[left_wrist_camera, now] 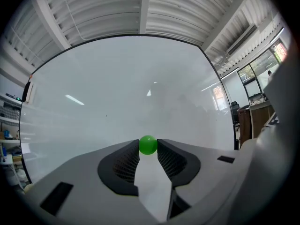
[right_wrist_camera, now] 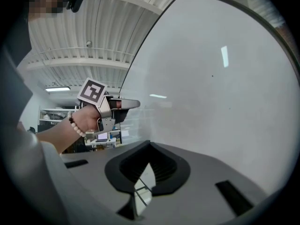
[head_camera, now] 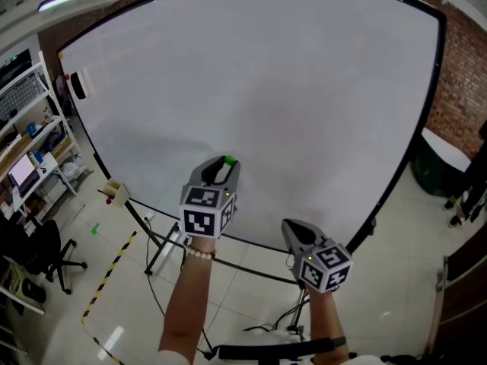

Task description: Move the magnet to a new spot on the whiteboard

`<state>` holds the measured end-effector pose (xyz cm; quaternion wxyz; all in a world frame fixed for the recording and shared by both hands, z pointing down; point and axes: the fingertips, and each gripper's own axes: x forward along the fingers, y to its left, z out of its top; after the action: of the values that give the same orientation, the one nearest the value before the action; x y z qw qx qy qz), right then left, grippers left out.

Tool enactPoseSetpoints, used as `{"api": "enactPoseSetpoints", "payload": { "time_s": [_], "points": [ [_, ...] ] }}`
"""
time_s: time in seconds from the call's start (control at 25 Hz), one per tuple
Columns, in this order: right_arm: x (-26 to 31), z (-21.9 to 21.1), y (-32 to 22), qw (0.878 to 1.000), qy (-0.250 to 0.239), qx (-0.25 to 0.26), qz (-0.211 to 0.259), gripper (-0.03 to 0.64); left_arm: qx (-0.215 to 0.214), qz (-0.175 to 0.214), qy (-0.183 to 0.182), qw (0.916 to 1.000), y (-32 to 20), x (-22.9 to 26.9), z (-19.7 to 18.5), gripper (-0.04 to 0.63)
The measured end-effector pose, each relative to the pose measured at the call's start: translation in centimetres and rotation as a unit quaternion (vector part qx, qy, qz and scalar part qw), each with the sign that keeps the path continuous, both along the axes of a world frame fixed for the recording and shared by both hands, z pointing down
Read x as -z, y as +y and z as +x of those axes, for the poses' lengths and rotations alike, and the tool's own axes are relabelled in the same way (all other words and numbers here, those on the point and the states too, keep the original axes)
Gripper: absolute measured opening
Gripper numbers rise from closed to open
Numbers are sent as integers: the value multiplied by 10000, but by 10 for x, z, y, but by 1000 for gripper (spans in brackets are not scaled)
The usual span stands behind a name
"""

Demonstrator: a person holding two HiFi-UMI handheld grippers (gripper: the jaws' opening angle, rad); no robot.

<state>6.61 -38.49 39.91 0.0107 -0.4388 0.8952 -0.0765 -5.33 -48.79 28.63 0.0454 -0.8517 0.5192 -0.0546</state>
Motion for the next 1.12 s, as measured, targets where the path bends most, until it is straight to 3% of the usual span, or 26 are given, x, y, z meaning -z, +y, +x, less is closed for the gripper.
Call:
{"api": "enactPoseSetpoints", "payload": {
  "time_s": [1.12],
  "points": [
    [0, 13, -13, 10000, -50, -32, -32, 8, 111, -158, -162, 9997, -36, -4, 3, 118]
  ]
}}
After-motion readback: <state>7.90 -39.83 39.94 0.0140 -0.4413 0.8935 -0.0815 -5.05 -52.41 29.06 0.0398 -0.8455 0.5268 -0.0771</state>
